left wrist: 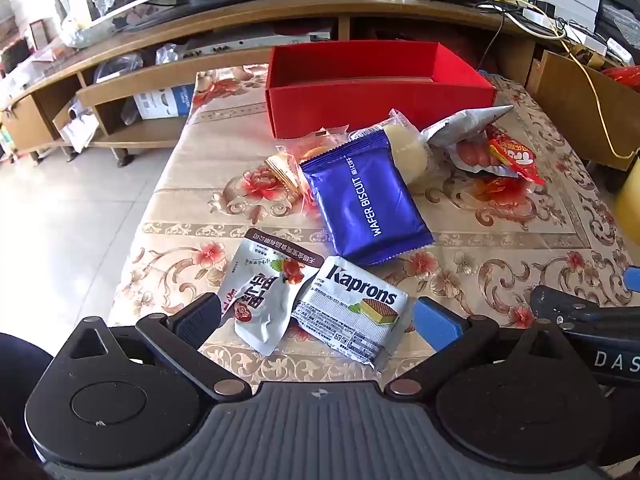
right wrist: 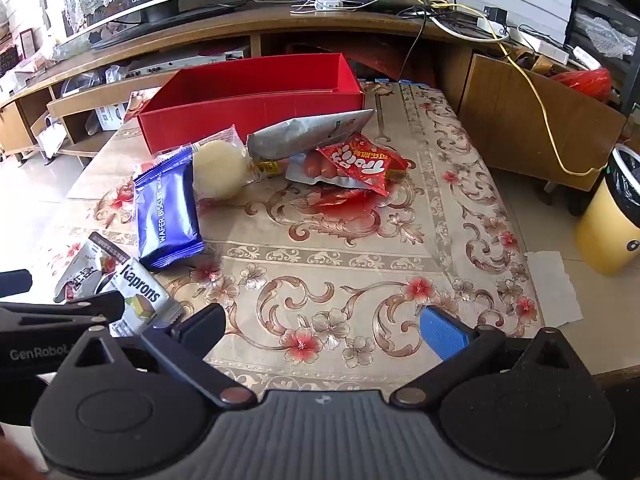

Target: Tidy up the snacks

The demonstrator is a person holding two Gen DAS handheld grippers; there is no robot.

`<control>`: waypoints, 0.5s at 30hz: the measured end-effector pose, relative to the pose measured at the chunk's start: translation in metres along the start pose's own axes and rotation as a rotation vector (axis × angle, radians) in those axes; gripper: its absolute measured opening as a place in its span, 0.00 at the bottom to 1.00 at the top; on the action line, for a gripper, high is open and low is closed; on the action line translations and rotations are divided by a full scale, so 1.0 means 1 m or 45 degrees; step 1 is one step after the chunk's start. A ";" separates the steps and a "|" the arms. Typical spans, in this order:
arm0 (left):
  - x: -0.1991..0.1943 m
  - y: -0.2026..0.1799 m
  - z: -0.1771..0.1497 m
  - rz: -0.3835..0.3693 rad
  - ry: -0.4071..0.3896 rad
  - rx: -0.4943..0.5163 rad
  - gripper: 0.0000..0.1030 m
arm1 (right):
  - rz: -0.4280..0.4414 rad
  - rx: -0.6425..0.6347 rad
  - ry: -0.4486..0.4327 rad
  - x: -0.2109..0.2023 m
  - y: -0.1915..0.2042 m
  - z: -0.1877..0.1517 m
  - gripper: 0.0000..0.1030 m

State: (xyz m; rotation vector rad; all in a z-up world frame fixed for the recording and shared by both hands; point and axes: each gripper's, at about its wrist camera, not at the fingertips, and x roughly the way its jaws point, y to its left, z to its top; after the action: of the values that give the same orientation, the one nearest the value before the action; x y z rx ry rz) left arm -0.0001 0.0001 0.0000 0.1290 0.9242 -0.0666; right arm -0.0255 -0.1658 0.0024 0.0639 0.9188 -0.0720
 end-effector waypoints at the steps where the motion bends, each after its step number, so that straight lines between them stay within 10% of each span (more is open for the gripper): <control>1: 0.000 0.000 0.000 0.000 0.002 0.000 1.00 | 0.004 0.003 -0.003 0.000 0.000 0.000 1.00; 15: 0.005 0.000 0.000 -0.012 0.045 -0.010 0.99 | 0.003 0.002 0.016 0.002 0.000 -0.002 1.00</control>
State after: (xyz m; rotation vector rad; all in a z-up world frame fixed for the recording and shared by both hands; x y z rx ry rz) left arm 0.0031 -0.0002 -0.0038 0.1192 0.9601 -0.0695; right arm -0.0257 -0.1655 -0.0004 0.0673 0.9314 -0.0701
